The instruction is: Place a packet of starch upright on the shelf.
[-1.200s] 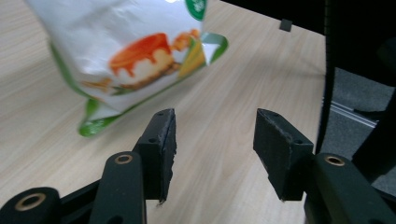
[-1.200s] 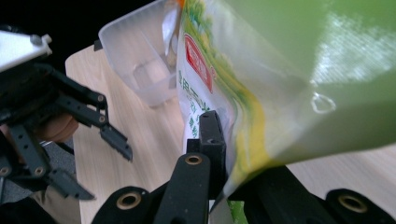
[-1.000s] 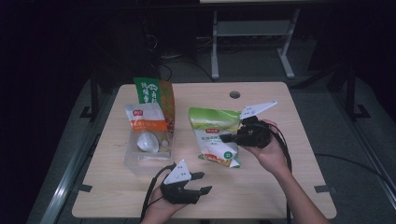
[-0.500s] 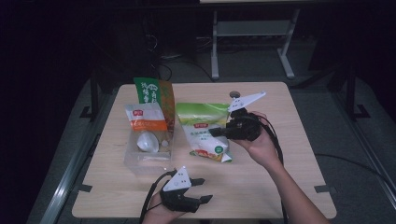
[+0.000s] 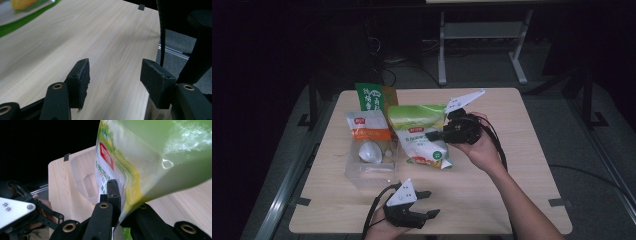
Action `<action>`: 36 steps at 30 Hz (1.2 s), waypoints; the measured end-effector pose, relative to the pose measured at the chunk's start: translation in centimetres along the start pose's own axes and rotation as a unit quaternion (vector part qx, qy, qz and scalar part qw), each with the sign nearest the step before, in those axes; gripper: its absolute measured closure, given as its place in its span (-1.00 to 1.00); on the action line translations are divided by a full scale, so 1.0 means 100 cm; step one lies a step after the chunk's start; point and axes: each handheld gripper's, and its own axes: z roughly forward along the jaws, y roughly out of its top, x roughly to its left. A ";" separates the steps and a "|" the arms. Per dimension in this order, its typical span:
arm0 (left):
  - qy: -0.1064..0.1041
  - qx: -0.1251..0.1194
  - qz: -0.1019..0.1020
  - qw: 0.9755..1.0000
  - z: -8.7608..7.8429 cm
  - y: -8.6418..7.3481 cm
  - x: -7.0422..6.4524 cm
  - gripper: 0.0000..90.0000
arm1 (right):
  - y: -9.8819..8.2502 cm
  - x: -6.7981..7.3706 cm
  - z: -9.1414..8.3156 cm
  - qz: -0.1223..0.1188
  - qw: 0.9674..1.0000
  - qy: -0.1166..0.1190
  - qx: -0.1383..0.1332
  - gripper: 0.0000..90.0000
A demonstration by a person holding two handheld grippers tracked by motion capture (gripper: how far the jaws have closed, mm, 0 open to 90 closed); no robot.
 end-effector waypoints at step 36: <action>-0.014 -0.001 0.005 1.000 0.007 -0.001 -0.007 -0.15 | 0.069 0.036 0.082 -0.040 0.997 0.065 -0.012 0.98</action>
